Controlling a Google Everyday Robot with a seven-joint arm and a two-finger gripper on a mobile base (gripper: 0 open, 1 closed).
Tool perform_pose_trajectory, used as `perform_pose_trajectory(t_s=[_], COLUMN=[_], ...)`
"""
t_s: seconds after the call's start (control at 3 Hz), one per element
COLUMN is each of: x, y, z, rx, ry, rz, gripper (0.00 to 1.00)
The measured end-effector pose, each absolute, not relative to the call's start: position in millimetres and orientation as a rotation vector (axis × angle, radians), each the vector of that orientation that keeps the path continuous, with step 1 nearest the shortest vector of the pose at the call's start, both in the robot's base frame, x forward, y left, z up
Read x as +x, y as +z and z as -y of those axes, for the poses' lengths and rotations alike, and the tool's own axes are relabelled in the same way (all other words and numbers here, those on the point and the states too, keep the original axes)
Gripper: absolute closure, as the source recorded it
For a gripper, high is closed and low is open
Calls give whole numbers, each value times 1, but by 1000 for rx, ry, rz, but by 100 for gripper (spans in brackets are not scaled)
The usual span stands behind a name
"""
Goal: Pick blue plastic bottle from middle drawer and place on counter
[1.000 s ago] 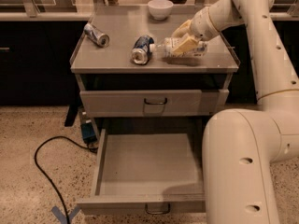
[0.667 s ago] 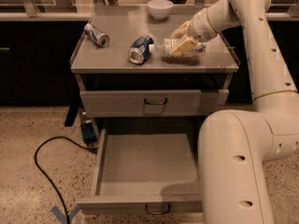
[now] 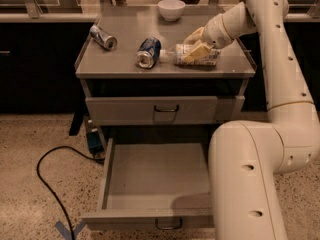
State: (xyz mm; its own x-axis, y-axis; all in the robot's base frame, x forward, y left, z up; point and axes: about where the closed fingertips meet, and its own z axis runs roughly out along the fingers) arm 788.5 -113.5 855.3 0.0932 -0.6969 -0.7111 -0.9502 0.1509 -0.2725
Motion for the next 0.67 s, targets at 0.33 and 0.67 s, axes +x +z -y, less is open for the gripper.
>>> perform_pose_trajectory(t_s=[0.33, 0.67], x=[789, 789], y=[855, 855], z=[114, 113], rx=[-1606, -1606], ry=[418, 418], rz=[-1663, -1663], gripper=[82, 57])
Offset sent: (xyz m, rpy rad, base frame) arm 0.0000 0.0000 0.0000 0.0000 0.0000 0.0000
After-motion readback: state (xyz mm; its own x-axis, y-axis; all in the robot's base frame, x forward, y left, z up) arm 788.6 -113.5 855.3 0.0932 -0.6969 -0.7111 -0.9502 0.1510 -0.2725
